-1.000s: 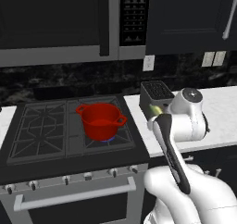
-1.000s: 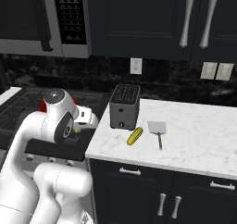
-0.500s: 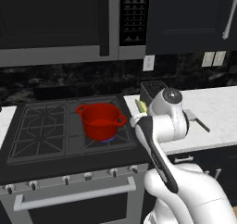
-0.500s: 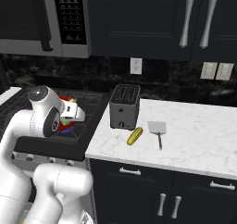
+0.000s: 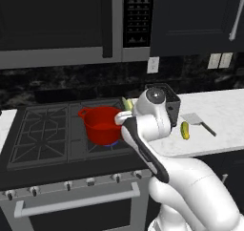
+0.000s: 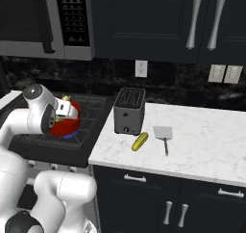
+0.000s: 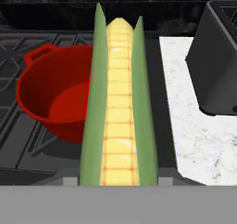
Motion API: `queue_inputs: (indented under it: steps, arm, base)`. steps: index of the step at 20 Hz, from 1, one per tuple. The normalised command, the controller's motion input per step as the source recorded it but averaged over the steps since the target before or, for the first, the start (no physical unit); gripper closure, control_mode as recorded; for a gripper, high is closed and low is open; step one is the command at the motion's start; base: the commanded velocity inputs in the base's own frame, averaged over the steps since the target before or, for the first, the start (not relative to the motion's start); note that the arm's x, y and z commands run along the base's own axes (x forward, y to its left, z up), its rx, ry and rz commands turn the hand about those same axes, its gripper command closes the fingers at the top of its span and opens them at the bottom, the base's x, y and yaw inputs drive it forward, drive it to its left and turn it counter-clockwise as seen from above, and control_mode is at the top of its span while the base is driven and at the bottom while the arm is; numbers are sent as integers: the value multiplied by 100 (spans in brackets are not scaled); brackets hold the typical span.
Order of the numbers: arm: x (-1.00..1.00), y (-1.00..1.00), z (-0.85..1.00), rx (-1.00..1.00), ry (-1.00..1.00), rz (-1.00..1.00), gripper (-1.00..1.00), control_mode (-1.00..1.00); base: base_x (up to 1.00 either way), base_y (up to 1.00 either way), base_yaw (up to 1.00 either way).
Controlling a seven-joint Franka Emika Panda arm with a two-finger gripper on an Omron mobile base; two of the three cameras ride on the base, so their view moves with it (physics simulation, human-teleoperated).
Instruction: Put the corn and cucumber in the pot. Retrieve the spatula and lightly stir the vegetables in the pot.
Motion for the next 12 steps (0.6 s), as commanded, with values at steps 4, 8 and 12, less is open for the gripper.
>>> queue_inputs:
  steps: [4,8,12]
  arm:
    - [59,50,0,4,0,0,100,-100]
    - [58,43,0,1,0,0,100,-100]
    - [54,32,-6,0,0,0,100,-100]
  base:
    - [0,0,0]
    - [0,0,0]
    - [0,0,0]
